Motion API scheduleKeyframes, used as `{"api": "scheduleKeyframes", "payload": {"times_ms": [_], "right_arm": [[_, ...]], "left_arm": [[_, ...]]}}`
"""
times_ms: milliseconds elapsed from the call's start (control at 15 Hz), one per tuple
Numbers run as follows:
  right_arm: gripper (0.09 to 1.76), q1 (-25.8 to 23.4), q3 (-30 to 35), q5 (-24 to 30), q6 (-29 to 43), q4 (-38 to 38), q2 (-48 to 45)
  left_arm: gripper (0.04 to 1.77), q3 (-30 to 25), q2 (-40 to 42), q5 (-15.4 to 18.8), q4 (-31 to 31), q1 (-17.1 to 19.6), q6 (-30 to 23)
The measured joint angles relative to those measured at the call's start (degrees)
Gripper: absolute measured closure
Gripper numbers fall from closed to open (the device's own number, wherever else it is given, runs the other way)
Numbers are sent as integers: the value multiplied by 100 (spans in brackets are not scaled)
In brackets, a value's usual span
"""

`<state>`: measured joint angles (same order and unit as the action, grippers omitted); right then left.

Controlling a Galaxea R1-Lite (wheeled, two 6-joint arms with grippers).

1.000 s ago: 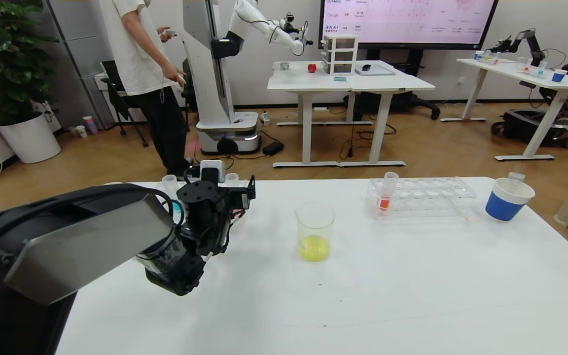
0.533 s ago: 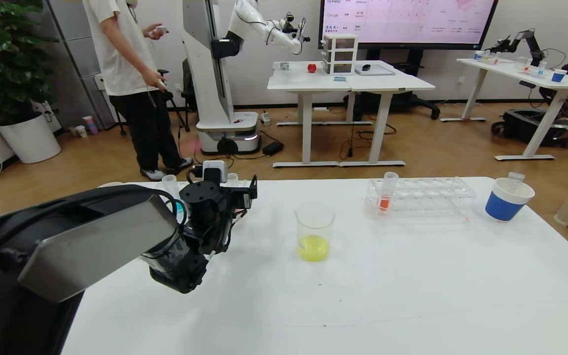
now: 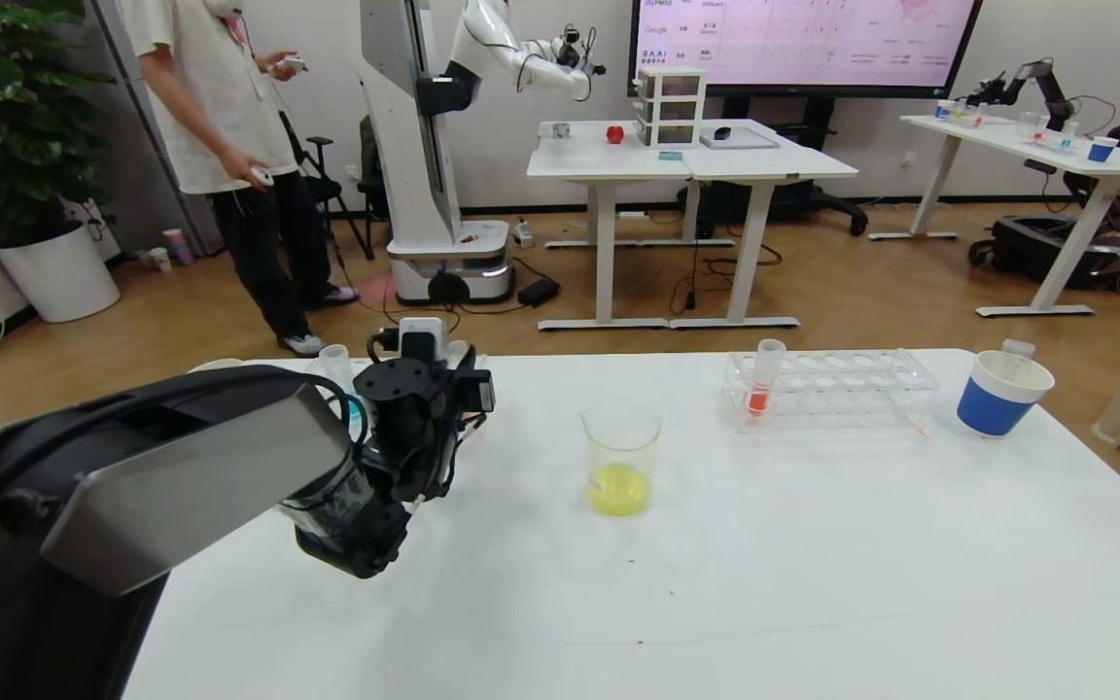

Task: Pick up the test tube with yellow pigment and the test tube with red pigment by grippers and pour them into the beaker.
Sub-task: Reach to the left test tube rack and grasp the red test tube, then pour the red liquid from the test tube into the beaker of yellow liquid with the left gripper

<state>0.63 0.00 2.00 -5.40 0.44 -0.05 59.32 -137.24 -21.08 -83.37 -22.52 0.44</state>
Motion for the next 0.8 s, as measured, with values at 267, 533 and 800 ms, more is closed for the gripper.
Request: {"api": "scheduleKeyframes", "payload": {"times_ms": [267,533,800], "right_arm": [[11,0,0,-2,-2,0,0],[11,-1,0,0,-2,0,0],[11,-1,0,0,-2,-2,0]], "left_arm": [[128,0,0,52,0,-5,0],[128,60,52,66,51,-6,30],[128,236,419,134,560,-2,149]]}}
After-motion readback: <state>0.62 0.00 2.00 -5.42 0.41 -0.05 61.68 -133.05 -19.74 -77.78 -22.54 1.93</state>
